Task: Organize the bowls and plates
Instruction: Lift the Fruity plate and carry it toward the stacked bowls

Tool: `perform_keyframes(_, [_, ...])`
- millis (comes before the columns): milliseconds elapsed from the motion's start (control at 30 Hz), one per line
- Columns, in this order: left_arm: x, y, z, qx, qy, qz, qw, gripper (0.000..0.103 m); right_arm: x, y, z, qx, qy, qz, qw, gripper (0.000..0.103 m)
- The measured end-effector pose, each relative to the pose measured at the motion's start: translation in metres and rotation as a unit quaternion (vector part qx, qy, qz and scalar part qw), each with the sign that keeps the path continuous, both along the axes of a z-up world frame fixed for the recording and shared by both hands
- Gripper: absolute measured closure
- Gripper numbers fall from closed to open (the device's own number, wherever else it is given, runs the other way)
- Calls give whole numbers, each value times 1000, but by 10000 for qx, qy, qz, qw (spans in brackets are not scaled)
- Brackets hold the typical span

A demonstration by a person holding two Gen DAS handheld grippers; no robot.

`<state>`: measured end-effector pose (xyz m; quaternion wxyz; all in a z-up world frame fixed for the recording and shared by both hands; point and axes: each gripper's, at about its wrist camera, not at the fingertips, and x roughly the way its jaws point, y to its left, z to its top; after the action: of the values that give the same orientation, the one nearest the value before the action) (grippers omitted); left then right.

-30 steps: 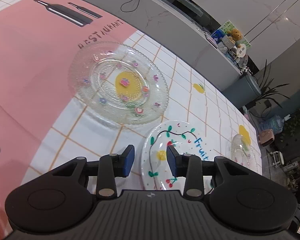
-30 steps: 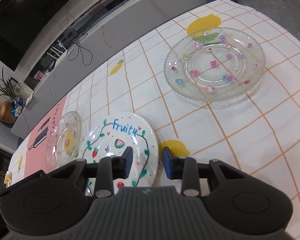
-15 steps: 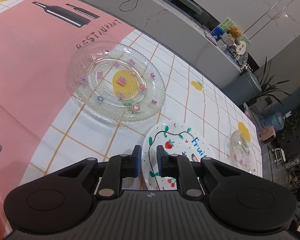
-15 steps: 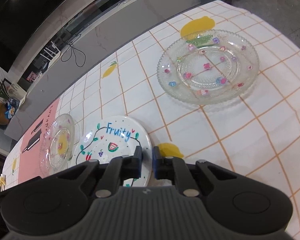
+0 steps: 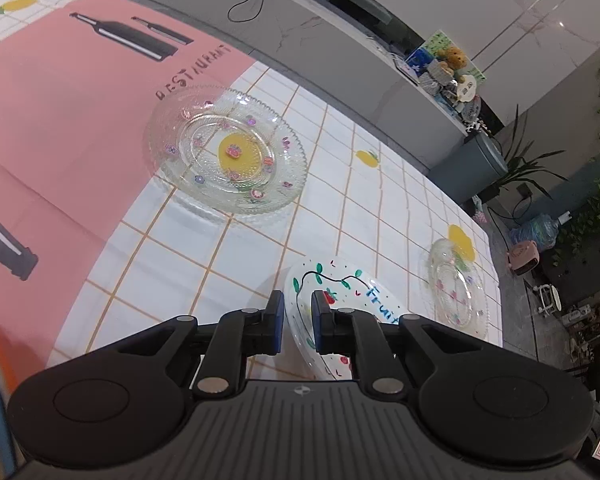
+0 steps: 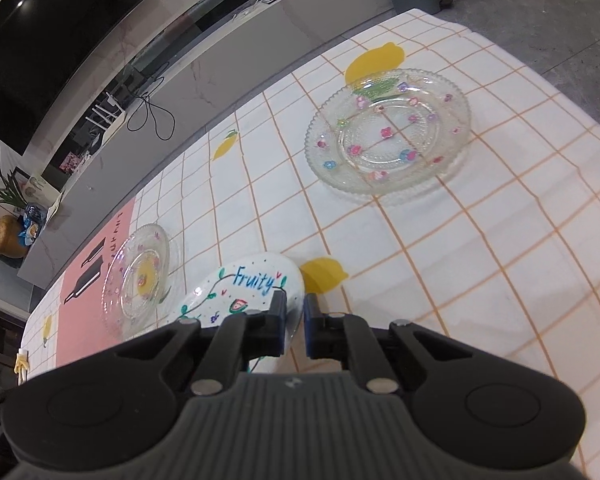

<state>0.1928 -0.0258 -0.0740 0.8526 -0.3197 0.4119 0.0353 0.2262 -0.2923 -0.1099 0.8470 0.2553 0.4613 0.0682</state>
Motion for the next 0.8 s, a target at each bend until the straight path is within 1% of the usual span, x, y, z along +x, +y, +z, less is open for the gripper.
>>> perform_keyframes(167, [-14, -1, 9, -17, -60, -51, 10000, 88, -18, -5, 5, 88, 19, -24, 10000, 96])
perform_keyframes(300, [-28, -6, 15, 78, -122, -143, 9998, 88, -35, -7, 8, 92, 1, -57, 9999, 96])
perform_keyframes(367, [-35, -7, 15, 39, -110, -161, 9998, 88, -44, -8, 10, 86, -13, -74, 9999, 96])
perform_keyframes(700, [-77, -14, 13, 140, 109, -357, 9992, 88, -89, -16, 10, 133, 57, -96, 9998, 96])
perform_keyframes(800, [-90, -14, 9, 85, 289, -405, 9987, 88, -105, -17, 12, 90, 21, -48, 9999, 96])
